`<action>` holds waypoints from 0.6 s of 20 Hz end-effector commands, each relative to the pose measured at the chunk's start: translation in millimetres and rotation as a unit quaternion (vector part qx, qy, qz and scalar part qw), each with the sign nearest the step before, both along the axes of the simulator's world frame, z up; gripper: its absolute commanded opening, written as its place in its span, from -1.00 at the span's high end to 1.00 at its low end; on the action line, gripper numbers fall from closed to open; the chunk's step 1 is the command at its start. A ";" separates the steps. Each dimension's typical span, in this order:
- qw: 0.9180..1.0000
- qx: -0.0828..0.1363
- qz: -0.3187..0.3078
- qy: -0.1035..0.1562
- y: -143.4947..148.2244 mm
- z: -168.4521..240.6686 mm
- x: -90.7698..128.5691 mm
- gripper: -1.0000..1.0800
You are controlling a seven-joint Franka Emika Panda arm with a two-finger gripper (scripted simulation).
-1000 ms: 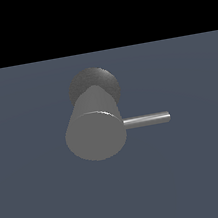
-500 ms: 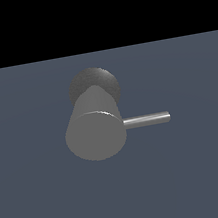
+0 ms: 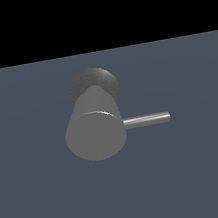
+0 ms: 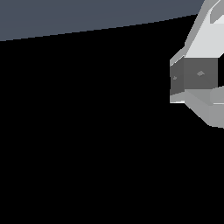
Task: Turn on the faucet by rotating a designated handle.
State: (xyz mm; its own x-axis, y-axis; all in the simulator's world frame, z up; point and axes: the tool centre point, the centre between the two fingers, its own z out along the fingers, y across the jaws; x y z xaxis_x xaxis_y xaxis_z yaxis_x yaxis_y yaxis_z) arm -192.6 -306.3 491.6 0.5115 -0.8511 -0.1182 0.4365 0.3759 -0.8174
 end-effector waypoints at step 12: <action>0.956 0.270 -0.041 0.104 -16.5 -176.7 39.9 1.00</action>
State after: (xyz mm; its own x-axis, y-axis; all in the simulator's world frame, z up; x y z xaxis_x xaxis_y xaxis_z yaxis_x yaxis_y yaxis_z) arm -156.9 -327.0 337.2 0.3835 -0.7106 -0.5899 0.3496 0.7029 -0.6194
